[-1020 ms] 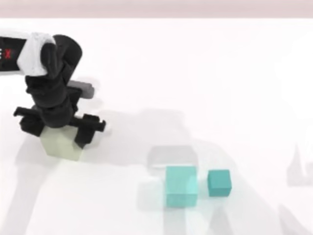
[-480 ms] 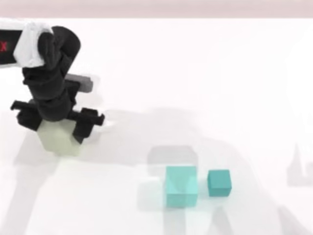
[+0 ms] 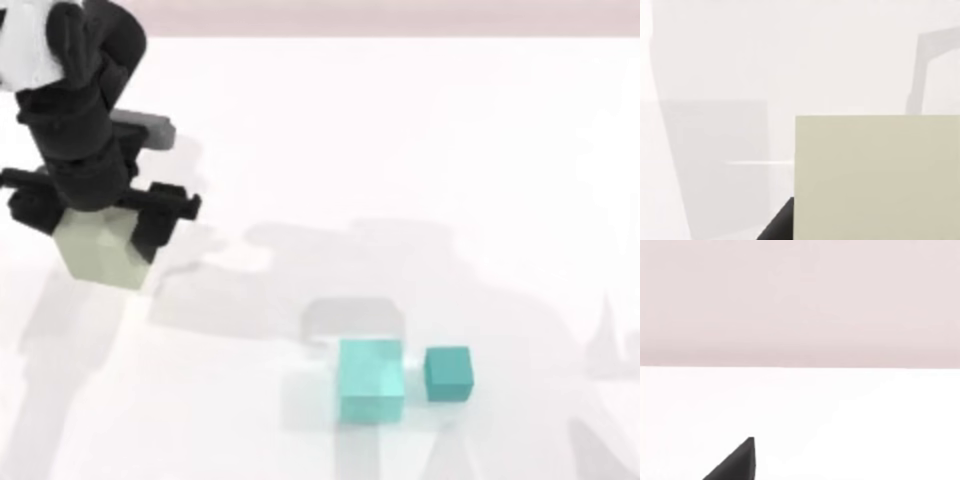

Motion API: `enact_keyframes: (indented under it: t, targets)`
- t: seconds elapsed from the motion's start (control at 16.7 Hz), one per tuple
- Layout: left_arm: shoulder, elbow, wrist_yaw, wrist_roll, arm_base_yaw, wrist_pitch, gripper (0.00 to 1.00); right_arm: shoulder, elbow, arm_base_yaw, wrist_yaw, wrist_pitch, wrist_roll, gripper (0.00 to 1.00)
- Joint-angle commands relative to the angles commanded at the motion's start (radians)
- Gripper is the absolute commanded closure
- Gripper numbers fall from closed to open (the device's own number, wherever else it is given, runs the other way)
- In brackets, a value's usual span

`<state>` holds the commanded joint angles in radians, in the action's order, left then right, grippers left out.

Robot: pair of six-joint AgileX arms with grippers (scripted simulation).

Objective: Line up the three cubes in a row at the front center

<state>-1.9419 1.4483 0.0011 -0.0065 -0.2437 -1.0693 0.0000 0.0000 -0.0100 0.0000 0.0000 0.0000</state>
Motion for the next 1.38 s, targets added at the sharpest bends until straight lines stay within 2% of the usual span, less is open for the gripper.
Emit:
enact_keyframes:
  t: [0.18, 0.36, 0.48, 0.78, 0.96, 1.08, 1.38]
  targets:
    - [-0.003, -0.003, 0.000, 0.000, -0.007, 0.002, 1.00, 0.000, 0.000, 0.000, 0.000, 0.000, 0.000, 0.00]
    - [0.011, -0.011, 0.000, -0.067, -0.059, -0.004, 1.00, 0.000, 0.000, 0.000, 0.000, 0.000, 0.000, 0.00]
    - [0.031, -0.028, -0.001, -0.165, -0.122, -0.011, 1.00, 0.000, 0.000, 0.000, 0.000, 0.000, 0.000, 0.00]
    - [0.103, -0.093, 0.000, -0.500, -0.317, -0.031, 1.00, 0.000, 0.000, 0.000, 0.000, 0.000, 0.000, 0.00]
    - [0.147, -0.124, -0.001, -0.634, -0.410, -0.033, 1.00, 0.000, 0.000, 0.000, 0.000, 0.000, 0.000, 0.00]
    - [0.164, -0.134, -0.002, -0.669, -0.439, -0.031, 1.00, 0.000, 0.000, 0.000, 0.000, 0.000, 0.000, 0.00]
    - [0.160, -0.134, -0.002, -0.668, -0.437, -0.027, 1.00, 0.000, 0.000, 0.000, 0.000, 0.000, 0.000, 0.00]
